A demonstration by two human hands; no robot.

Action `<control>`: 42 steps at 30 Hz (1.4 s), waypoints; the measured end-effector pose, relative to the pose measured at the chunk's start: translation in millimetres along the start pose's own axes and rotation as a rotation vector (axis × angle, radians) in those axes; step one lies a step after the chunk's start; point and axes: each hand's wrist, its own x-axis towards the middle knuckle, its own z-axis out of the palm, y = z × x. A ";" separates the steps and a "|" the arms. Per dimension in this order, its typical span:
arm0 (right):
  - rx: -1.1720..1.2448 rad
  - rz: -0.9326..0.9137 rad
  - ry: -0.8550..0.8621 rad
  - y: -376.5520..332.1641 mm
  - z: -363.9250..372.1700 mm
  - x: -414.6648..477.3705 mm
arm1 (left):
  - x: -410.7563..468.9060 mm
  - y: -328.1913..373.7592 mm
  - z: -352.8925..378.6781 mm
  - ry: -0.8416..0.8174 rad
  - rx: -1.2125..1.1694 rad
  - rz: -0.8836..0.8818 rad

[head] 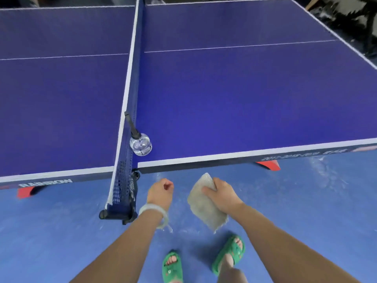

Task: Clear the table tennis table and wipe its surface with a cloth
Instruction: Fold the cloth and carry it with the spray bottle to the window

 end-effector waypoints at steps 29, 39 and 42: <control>-0.143 -0.226 -0.344 -130.1 -15.9 174.2 | 128.9 67.4 -49.6 0.608 -0.598 -0.088; -0.102 -0.120 -0.316 -138.0 -13.1 184.7 | 153.1 62.8 -59.9 0.534 -0.463 -0.073; -0.098 -0.095 -0.304 -138.0 -17.1 185.3 | 143.4 65.3 -54.9 0.423 -0.530 -0.030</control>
